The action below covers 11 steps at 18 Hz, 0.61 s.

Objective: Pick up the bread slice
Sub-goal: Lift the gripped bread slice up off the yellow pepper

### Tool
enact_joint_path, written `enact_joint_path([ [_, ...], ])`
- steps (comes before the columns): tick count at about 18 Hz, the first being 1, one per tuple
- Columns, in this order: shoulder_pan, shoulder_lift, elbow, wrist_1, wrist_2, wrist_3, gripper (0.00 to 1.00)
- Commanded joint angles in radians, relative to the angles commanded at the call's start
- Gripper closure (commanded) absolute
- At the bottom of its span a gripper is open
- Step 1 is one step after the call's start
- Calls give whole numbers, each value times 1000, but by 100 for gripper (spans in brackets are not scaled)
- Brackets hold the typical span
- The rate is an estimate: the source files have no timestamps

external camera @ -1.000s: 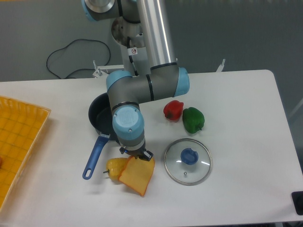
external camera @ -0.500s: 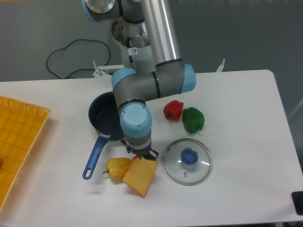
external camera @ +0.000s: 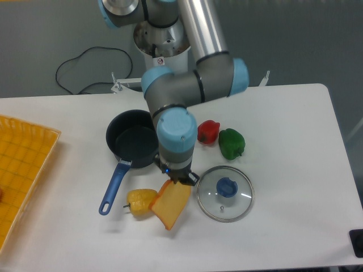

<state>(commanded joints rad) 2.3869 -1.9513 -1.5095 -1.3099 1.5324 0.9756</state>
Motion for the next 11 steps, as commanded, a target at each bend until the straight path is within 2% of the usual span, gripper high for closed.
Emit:
enact_joint_path([
  [2,6,11,12,-37,-2,17,100],
  [5,29,52,17,-98,0,113,100],
  [11,40,61,11,-109,0,130,100],
])
